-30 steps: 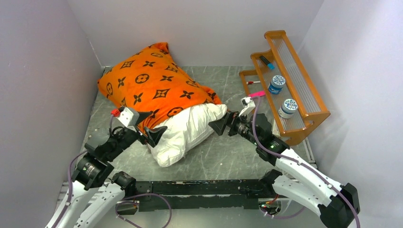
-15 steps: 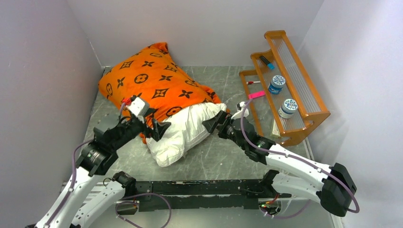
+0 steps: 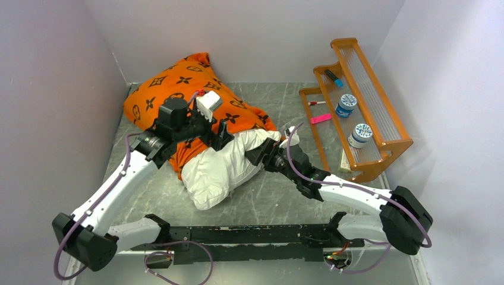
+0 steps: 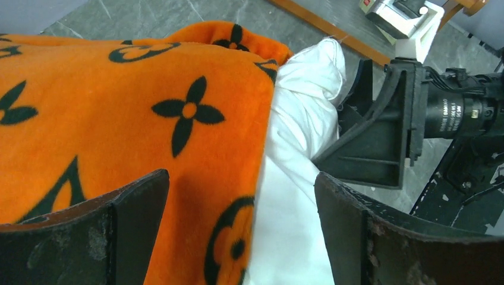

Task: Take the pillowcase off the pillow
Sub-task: Remove the pillow from the pillowcase.

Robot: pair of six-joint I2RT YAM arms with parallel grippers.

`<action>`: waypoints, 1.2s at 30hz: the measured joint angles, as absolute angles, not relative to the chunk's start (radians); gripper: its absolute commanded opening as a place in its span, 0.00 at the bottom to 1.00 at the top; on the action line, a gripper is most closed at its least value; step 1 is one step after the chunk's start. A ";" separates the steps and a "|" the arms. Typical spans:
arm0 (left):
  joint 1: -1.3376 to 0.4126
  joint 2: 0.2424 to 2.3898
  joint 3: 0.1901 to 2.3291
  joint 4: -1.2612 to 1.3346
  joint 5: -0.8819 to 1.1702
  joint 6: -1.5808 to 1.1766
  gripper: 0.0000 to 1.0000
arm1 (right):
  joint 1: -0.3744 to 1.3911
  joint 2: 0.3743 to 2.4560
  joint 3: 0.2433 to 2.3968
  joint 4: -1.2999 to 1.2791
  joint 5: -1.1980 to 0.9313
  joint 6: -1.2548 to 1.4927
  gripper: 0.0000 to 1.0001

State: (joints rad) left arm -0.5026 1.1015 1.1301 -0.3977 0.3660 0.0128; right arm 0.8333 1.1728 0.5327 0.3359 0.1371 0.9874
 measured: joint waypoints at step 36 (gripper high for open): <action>-0.694 1.553 1.435 -0.439 -0.081 0.258 0.39 | 0.823 1.032 0.509 0.287 -0.035 0.659 0.00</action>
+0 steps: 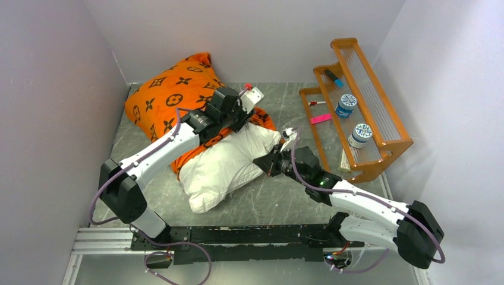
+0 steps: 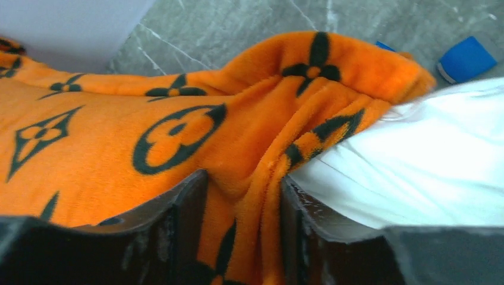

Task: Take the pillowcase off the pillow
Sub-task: Remove the pillow from the pillowcase.

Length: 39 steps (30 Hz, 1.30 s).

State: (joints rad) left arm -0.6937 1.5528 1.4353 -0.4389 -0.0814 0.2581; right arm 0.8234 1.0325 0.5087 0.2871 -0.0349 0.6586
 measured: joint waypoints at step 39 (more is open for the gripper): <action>-0.446 1.433 1.362 -0.288 -0.049 -0.072 0.86 | 0.834 0.839 0.563 -0.053 0.057 0.404 0.00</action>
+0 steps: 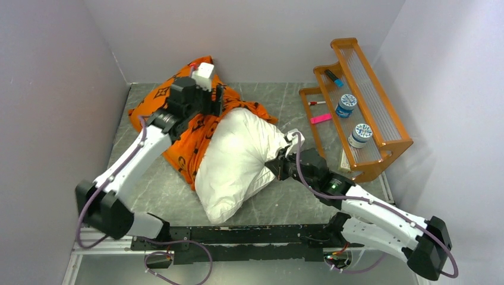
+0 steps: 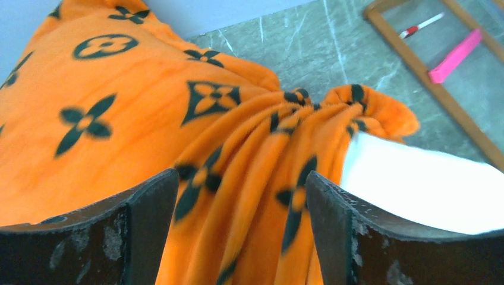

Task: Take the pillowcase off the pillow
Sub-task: Remove the pillow from the pillowcase.

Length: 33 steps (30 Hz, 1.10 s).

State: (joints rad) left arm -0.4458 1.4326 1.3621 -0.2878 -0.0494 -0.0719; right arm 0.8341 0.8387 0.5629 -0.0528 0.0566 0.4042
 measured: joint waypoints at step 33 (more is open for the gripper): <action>-0.435 0.381 0.587 -0.356 -0.101 -0.137 0.96 | 0.968 0.905 0.914 -0.184 0.165 0.125 1.00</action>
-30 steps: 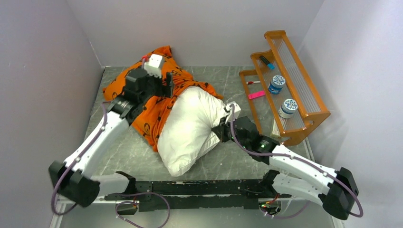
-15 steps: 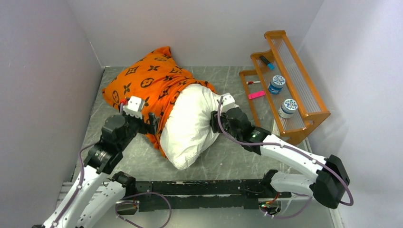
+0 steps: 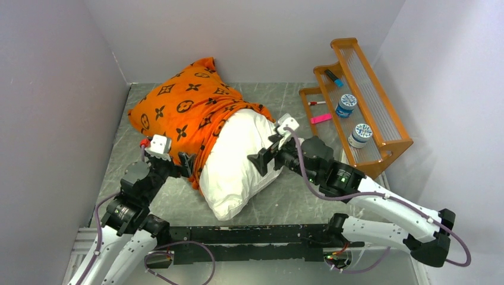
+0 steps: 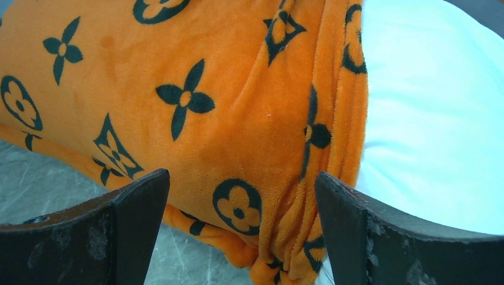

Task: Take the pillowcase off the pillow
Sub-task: Remove the pillow from the pillowcase.

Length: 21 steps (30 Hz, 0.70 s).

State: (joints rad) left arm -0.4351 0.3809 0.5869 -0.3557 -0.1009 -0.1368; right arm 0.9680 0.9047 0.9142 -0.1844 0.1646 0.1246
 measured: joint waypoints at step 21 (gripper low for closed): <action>-0.387 0.397 0.577 -0.349 -0.149 -0.159 0.96 | 1.600 1.479 1.296 -0.358 0.438 -0.170 1.00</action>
